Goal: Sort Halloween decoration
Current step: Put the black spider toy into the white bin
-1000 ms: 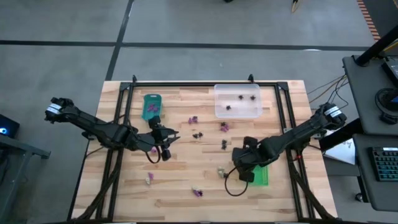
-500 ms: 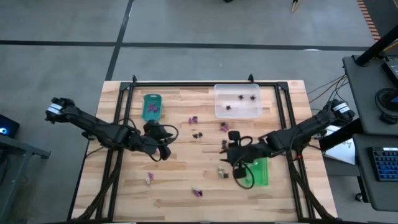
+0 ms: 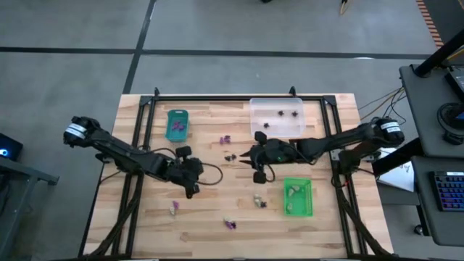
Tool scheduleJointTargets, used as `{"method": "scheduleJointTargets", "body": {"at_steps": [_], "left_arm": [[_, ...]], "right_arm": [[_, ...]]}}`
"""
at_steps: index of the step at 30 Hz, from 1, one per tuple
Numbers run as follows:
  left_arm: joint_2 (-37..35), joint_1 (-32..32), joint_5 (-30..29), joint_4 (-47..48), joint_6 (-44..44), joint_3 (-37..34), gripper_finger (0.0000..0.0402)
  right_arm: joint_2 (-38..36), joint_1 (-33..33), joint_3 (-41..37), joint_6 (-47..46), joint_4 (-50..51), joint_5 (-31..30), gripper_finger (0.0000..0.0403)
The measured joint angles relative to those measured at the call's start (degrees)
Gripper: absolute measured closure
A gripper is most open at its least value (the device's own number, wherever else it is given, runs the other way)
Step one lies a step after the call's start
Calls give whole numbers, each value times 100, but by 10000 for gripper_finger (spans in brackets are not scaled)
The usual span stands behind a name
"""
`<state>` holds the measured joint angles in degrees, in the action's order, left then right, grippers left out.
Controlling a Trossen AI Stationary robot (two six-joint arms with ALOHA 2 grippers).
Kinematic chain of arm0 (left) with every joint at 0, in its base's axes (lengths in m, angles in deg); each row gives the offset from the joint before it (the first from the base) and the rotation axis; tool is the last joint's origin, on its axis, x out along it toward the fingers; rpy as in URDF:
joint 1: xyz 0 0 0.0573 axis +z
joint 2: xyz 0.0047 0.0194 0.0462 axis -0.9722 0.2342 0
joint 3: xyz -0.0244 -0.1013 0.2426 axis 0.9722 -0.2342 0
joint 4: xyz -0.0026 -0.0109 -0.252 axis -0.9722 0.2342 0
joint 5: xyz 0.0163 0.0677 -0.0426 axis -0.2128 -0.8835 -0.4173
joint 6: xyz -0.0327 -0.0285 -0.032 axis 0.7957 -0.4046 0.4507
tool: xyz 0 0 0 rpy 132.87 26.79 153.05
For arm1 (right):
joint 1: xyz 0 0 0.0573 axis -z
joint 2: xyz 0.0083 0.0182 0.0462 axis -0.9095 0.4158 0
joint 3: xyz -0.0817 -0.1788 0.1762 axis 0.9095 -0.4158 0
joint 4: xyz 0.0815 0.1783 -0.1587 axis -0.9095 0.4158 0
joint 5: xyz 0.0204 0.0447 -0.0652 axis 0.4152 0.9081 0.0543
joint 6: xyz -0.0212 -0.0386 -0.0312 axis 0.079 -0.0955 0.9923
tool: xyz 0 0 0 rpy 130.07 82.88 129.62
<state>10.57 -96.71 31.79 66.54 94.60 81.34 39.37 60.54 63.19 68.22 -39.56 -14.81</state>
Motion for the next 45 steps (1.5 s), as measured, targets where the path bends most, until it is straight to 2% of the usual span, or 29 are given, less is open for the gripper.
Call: {"method": "scheduleJointTargets", "body": {"at_steps": [3, 10, 14, 18, 26, 35, 42, 45], "left_arm": [[187, 0, 235, -30, -247, -74, 325], [129, 114, 298, -53, -218, -262, 325], [109, 230, 403, -110, -560, -331, 325], [107, 480, 633, -505, -855, -619, 325], [105, 971, 704, -1029, -1218, -886, 325], [92, 1478, 1572, -1140, -1935, -979, 325], [90, 1475, 1568, -855, -2081, -982, 325], [90, 1475, 1338, -797, -2060, -997, 324]], "right_arm": [[132, 179, 2, 21, 3, 284, 333], [188, 489, 4, 219, -5, 286, 325], [186, 643, 4, 241, -5, 288, 321], [186, 729, 4, 238, -5, 288, 323], [182, 736, 4, 278, -5, 293, 334], [181, 797, 2, 673, -485, 293, 335], [180, 905, 1, 789, -727, 294, 335], [181, 945, 0, 659, -708, 295, 335]]}}
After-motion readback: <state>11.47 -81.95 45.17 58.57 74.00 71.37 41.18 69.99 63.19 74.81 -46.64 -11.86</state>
